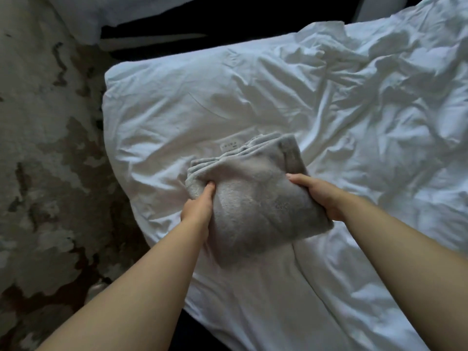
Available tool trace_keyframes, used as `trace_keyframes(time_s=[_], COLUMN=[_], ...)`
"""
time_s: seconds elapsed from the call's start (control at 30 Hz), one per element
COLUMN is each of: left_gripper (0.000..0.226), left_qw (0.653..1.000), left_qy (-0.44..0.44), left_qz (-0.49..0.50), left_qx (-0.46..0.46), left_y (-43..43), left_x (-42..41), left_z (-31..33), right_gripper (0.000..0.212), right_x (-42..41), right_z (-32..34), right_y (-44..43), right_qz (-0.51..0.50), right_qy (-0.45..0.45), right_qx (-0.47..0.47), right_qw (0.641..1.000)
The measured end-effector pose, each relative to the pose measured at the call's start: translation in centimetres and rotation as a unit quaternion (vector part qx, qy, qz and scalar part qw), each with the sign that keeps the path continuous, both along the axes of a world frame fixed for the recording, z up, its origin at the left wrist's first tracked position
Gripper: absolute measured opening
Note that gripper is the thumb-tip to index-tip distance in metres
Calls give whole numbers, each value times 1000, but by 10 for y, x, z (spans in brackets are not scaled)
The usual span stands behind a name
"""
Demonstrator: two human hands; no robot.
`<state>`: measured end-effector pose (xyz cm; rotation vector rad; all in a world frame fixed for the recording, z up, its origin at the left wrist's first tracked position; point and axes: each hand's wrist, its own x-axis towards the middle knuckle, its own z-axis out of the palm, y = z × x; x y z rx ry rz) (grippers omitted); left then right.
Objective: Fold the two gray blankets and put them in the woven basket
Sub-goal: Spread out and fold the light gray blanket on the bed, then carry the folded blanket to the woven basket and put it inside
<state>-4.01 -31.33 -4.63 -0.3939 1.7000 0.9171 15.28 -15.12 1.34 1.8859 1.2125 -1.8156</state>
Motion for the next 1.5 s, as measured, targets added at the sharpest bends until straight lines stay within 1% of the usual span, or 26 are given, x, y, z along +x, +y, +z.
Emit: trace_keyframes(time_s=[0.1, 0.17, 0.2, 0.27, 0.3, 0.4, 0.47, 0.53, 0.6, 0.63, 0.73, 0.83, 0.97, 1.07, 1.23, 1.37, 1.5], left_gripper=[83, 73, 67, 60, 60, 67, 73, 68, 56, 54, 63, 54, 42, 37, 36, 38, 37], left_qw=[998, 987, 978, 955, 943, 911, 896, 886, 881, 875, 871, 860, 848, 851, 857, 867, 883], left_qy=[-57, -131, -163, -214, -236, -299, -318, -320, -296, -275, -214, -161, -87, -35, 15, 28, 29], left_qz=[-17, -53, -72, -102, -106, -79, -88, -98, -89, -89, -73, -69, -73, -52, -19, 3, 15], left_qx=[27, 79, 111, 179, 211, 274, 299, 322, 359, 387, 437, 479, 518, 521, 515, 498, 468], left_y=[-7, -12, -15, -23, -29, -48, -60, -68, -72, -72, -76, -86, -110, -130, -159, -166, -152], left_x=[-19, -38, -50, -77, -93, -147, -184, -220, -259, -279, -342, -407, -484, -530, -589, -628, -669], left_z=[18, 34, 43, 61, 70, 97, 116, 141, 167, 180, 216, 243, 269, 276, 277, 276, 262], right_gripper=[34, 20, 17, 19, 20, 25, 32, 44, 51, 50, 44, 48, 55, 51, 52, 52, 62], right_x=[-26, -45, -56, -81, -95, -135, -162, -192, -224, -242, -300, -360, -433, -479, -544, -592, -636], right_z=[42, 74, 90, 123, 139, 182, 207, 230, 250, 259, 278, 285, 283, 275, 252, 236, 216], right_y=[-16, -26, -32, -44, -51, -71, -85, -96, -104, -107, -116, -122, -130, -138, -147, -144, -117], right_qz=[-7, -19, -21, -27, -31, -63, -90, -111, -116, -114, -120, -124, -91, -73, -43, -21, 11], right_qy=[-26, -22, -18, -10, -5, 40, 77, 106, 137, 153, 200, 224, 240, 261, 282, 284, 274], right_qx=[126, 171, 185, 205, 216, 243, 253, 246, 234, 231, 236, 237, 200, 171, 128, 91, 57], right_qw=[992, 985, 982, 978, 976, 967, 960, 957, 956, 954, 943, 937, 946, 947, 950, 954, 960])
